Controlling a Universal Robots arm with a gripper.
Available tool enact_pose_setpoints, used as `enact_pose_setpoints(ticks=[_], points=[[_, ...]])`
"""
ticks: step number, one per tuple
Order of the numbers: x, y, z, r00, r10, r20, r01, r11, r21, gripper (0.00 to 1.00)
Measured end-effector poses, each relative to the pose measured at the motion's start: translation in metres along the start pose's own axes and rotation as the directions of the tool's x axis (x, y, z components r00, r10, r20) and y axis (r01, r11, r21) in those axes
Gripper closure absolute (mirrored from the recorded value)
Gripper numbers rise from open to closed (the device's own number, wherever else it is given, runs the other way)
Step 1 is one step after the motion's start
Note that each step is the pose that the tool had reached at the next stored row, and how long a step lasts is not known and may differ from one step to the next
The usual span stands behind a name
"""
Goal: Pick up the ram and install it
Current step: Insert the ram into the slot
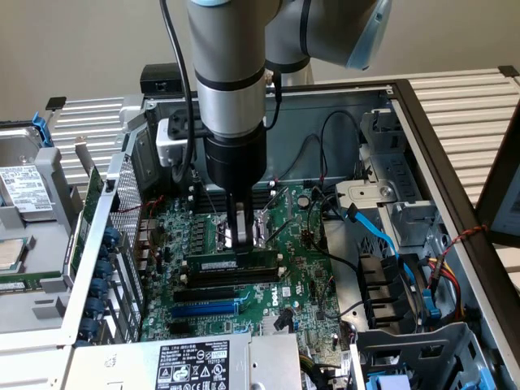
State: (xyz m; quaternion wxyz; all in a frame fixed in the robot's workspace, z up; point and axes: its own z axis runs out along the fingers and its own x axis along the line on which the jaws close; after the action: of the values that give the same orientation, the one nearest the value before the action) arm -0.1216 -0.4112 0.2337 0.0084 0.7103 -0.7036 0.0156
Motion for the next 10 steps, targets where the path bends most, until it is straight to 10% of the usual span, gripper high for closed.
enact_pose_setpoints(ticks=[10], points=[[-0.0002, 0.0013, 0.0031, 1.0000, 0.000, 0.0001, 0.000, 1.0000, 0.0005, 0.86]])
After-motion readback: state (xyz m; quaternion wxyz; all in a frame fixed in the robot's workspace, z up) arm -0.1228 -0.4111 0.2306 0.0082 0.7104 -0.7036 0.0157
